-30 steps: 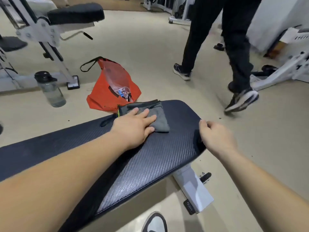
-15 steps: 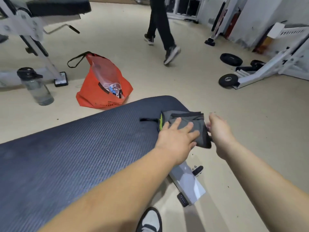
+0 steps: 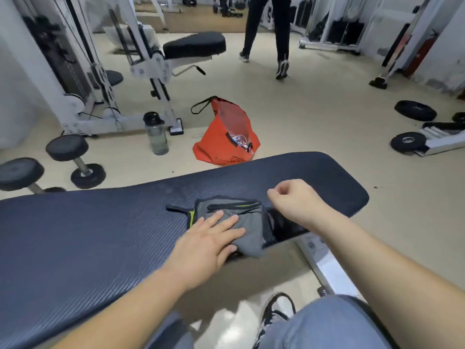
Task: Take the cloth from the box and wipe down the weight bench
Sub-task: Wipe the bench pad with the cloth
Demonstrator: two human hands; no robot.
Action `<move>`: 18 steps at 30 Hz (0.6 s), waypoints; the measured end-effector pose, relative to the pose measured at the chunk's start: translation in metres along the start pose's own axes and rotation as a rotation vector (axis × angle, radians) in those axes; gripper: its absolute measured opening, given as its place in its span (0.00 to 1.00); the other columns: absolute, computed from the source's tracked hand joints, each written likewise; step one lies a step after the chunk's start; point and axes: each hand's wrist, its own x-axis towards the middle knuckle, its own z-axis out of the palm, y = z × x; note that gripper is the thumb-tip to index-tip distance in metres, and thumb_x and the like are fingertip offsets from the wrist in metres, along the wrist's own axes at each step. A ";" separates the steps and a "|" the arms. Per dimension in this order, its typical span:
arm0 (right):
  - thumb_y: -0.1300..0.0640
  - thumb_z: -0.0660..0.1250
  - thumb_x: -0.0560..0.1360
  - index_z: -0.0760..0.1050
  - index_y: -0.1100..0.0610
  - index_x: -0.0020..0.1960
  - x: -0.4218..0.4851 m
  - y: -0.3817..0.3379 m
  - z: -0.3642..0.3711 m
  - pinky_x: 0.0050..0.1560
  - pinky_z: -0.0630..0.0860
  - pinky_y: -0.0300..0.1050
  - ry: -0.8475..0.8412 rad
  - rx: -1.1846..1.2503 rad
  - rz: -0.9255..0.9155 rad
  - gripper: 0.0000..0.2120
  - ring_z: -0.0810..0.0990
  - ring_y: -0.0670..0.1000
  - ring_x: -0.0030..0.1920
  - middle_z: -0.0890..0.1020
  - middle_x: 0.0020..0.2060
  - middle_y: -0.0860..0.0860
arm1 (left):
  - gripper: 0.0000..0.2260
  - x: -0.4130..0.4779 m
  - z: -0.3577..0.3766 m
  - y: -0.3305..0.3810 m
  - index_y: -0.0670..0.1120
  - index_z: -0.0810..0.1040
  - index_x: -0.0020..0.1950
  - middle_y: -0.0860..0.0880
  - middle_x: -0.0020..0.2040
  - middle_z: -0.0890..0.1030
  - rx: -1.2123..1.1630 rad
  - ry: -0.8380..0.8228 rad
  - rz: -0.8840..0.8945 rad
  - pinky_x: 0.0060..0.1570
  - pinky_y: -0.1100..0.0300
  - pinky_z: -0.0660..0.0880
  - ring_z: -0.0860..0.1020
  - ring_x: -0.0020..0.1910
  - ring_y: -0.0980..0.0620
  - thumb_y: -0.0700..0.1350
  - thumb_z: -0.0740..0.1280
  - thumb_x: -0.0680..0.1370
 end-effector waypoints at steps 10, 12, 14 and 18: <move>0.54 0.60 0.79 0.70 0.54 0.36 -0.010 -0.087 0.074 0.41 0.73 0.47 -0.178 -0.250 -0.139 0.13 0.76 0.57 0.41 0.77 0.38 0.50 | 0.22 -0.091 0.005 -0.027 0.62 0.75 0.71 0.57 0.74 0.75 0.072 0.094 -0.212 0.68 0.42 0.75 0.73 0.74 0.47 0.60 0.52 0.80; 0.53 0.59 0.80 0.76 0.54 0.41 -0.008 -0.077 0.073 0.43 0.75 0.48 -0.115 -0.268 -0.145 0.12 0.79 0.58 0.45 0.81 0.42 0.50 | 0.25 -0.086 -0.009 -0.054 0.65 0.68 0.75 0.60 0.79 0.66 0.015 0.050 -0.209 0.77 0.46 0.63 0.63 0.80 0.52 0.63 0.48 0.80; 0.51 0.60 0.81 0.80 0.55 0.46 -0.001 -0.061 0.068 0.48 0.80 0.50 -0.051 -0.190 -0.175 0.13 0.82 0.56 0.47 0.85 0.44 0.51 | 0.24 -0.068 -0.018 -0.074 0.65 0.62 0.78 0.61 0.82 0.58 -0.045 0.044 -0.341 0.80 0.49 0.55 0.54 0.82 0.54 0.63 0.47 0.82; 0.52 0.63 0.82 0.79 0.59 0.39 0.020 -0.046 0.053 0.42 0.75 0.46 0.001 0.088 -0.188 0.16 0.78 0.50 0.36 0.84 0.36 0.55 | 0.23 -0.004 -0.021 -0.070 0.64 0.55 0.81 0.58 0.84 0.51 -0.038 0.026 -0.433 0.81 0.42 0.48 0.46 0.83 0.47 0.59 0.51 0.85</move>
